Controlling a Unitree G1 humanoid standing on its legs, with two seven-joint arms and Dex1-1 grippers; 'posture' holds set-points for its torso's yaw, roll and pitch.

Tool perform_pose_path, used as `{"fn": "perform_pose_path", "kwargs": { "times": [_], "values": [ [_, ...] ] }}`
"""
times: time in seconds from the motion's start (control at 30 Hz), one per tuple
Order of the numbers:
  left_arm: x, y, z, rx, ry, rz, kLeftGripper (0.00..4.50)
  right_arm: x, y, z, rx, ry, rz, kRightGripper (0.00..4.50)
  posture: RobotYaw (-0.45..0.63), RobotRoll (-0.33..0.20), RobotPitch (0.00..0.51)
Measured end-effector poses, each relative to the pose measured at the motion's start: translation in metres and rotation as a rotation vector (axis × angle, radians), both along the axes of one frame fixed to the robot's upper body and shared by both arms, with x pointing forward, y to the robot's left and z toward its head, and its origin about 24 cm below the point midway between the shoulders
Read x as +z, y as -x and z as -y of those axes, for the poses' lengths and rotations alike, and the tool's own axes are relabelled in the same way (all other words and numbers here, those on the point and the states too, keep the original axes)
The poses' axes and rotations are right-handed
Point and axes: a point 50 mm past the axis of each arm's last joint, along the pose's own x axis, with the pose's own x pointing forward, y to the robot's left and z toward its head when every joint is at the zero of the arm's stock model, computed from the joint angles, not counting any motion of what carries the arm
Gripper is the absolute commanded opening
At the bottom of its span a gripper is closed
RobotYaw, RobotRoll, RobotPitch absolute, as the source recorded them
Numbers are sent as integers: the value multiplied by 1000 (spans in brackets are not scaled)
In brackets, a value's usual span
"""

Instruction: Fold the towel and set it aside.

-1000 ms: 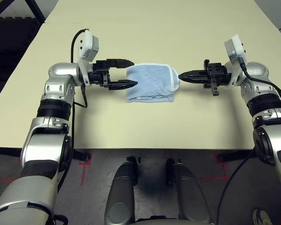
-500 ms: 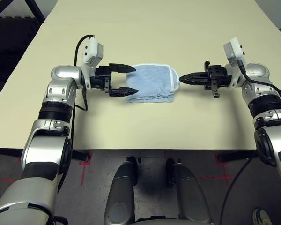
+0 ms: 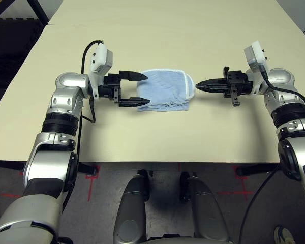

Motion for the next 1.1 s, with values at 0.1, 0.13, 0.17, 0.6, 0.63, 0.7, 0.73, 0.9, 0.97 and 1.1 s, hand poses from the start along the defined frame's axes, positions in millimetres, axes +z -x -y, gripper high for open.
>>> {"fn": "perform_pose_path", "kwargs": {
  "times": [0.1,0.13,0.17,0.6,0.63,0.7,0.73,0.9,0.97,1.1],
  "values": [
    [-1,0,0,0,0,-4,4498,0,0,0,0,0,0,0,-21,0,220],
    [-2,0,0,0,1,-5,4322,0,0,0,0,0,0,0,-21,0,220],
    [-2,1,0,-1,1,-6,4107,0,0,0,0,0,0,0,-21,0,220],
    [-2,2,2,-29,11,-15,13,0,1,-1,5,1,6,0,-27,0,226],
    [-2,2,2,-29,13,-16,13,0,1,-1,6,0,5,0,-21,0,228],
    [-4,0,3,-12,20,-26,13,-1,0,-7,21,-15,-3,0,-21,0,228],
    [-6,-1,5,-1,21,-32,13,-3,-1,-11,32,-24,-11,0,-21,0,228],
    [-14,-7,14,31,-8,-72,13,-5,-4,-31,55,-57,-29,0,-13,0,226],
    [-18,-9,18,36,-32,-84,13,-7,-6,-39,36,-51,-31,0,-13,0,226],
    [-27,-14,22,77,-61,-122,13,-15,-9,-49,1,-11,-36,0,-6,0,228]
  ]
}}
